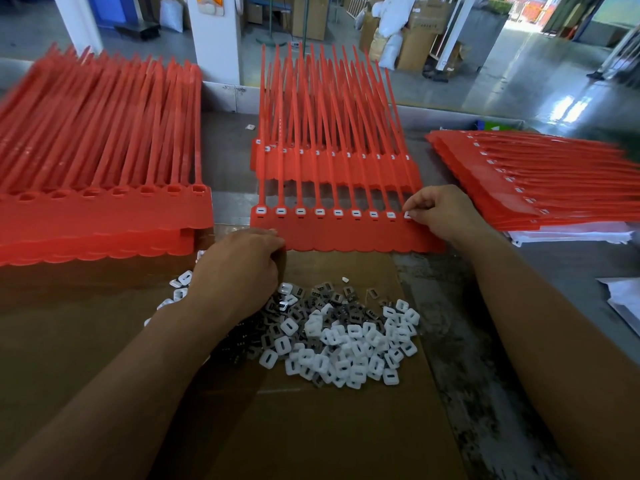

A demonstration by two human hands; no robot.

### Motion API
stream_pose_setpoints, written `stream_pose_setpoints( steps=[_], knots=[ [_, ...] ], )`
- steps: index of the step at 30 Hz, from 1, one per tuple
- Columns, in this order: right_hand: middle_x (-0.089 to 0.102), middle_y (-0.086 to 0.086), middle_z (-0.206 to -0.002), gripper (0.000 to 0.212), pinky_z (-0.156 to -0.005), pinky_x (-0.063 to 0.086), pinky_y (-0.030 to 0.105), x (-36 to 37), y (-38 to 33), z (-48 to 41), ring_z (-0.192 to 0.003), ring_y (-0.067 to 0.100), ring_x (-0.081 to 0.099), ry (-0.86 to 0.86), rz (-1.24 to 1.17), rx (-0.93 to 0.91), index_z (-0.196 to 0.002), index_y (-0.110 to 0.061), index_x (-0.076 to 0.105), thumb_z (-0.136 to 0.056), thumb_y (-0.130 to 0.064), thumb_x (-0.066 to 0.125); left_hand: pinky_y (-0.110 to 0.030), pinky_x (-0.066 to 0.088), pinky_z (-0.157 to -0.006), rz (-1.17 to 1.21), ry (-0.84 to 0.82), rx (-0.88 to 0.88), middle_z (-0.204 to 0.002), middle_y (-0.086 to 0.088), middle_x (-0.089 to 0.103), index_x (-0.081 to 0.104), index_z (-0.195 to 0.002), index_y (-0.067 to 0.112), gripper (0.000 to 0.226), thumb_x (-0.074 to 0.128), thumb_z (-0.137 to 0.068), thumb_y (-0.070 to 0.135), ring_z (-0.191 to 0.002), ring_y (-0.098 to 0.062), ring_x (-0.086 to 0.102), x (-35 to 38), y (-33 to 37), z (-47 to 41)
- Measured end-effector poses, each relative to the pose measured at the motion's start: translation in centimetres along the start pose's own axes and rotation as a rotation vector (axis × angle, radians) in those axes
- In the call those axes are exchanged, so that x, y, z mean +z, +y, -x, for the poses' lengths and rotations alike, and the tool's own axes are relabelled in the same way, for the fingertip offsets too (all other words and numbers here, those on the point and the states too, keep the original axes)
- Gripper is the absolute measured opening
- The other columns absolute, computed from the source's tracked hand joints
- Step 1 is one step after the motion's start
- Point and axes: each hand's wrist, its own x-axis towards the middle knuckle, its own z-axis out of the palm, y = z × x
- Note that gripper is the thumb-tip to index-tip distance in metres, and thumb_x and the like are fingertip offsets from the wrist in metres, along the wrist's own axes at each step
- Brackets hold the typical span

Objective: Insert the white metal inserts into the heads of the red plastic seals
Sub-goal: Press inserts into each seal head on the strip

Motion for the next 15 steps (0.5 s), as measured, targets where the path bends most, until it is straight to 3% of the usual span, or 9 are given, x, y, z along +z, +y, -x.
stream_pose_setpoints(
  steps=[3, 7, 11, 15],
  knots=[
    [0.058, 0.001, -0.072, 0.013, -0.051, 0.037, 0.008, -0.3, -0.1, -0.1, -0.061, 0.004, 0.047, -0.052, -0.024, 0.023, -0.096, -0.001, 0.067, -0.085, 0.002, 0.06, -0.032, 0.035, -0.103, 0.001, 0.001, 0.0, -0.139, 0.003, 0.047, 0.058, -0.124, 0.017, 0.041, 0.042, -0.088, 0.006, -0.127, -0.017, 0.042, 0.0, 0.0, 0.0],
    [0.061, 0.006, -0.083, 0.012, -0.061, 0.041, 0.021, -0.5, -0.3, -0.5, -0.076, 0.014, 0.053, -0.097, -0.004, 0.055, -0.093, -0.007, 0.068, -0.084, -0.001, 0.062, -0.033, 0.035, -0.103, -0.002, 0.0, -0.004, -0.14, 0.004, 0.045, 0.056, -0.126, 0.018, 0.042, 0.042, -0.088, 0.005, -0.128, -0.017, 0.042, 0.0, 0.0, 0.0],
    [0.062, 0.002, -0.08, 0.014, -0.065, 0.041, 0.019, -0.3, -0.2, -0.8, -0.079, 0.011, 0.055, -0.03, -0.02, 0.072, -0.088, -0.013, 0.07, -0.079, -0.002, 0.068, -0.033, 0.034, -0.103, -0.008, -0.004, -0.008, -0.141, 0.004, 0.044, 0.055, -0.127, 0.018, 0.042, 0.041, -0.089, 0.006, -0.128, -0.017, 0.042, 0.0, 0.0, 0.0],
    [0.065, 0.0, -0.084, 0.023, -0.085, 0.046, 0.026, -0.3, -0.3, -1.2, -0.084, 0.012, 0.06, -0.014, -0.028, 0.129, -0.09, -0.015, 0.071, -0.072, -0.001, 0.073, -0.034, 0.035, -0.103, -0.013, -0.004, -0.003, -0.141, 0.003, 0.044, 0.055, -0.126, 0.017, 0.041, 0.041, -0.089, 0.006, -0.127, -0.017, 0.042, 0.0, 0.0, 0.1]
  ],
)
